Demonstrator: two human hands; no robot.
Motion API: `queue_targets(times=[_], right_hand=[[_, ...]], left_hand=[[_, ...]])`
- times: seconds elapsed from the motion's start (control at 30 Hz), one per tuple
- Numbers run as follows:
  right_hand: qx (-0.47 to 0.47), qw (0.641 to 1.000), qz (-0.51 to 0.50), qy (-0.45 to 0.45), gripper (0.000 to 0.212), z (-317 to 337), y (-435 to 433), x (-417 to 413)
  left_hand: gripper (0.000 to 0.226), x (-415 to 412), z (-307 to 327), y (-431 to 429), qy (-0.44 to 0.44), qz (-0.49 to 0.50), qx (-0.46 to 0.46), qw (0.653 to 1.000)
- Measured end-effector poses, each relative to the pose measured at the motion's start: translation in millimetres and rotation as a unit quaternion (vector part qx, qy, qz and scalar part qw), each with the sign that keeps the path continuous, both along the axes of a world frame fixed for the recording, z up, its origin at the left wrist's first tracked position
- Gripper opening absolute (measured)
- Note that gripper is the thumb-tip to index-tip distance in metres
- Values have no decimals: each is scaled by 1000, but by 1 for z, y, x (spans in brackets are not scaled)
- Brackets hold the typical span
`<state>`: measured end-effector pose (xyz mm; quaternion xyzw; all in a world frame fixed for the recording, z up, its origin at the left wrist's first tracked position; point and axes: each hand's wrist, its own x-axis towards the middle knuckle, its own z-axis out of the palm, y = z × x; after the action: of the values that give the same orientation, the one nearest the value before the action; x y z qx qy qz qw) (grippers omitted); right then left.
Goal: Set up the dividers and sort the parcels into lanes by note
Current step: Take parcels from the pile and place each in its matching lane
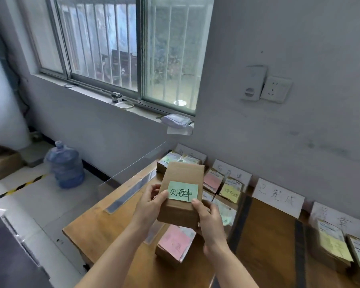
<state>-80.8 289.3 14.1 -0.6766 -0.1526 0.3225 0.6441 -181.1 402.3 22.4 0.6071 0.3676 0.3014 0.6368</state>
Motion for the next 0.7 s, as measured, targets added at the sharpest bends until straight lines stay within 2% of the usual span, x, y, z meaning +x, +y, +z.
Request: queue_targets(times=[0.23,0.37,0.5,0.7], right_hand=[[-7,1000,21,19,41,-8,88,10],[-41,999,9,25,50,-24,137,11],[-65,997,-17,42,38,-46,181,13],[-111,989,-62,79,42,-77,233,4]], left_hand=[[20,1,-12,87,48,49,50,996],[33,5,-25,137,118,53,91,987],[35,13,-40,179,168,28,155,973],[40,23,-67,228,250,-41,240,937]])
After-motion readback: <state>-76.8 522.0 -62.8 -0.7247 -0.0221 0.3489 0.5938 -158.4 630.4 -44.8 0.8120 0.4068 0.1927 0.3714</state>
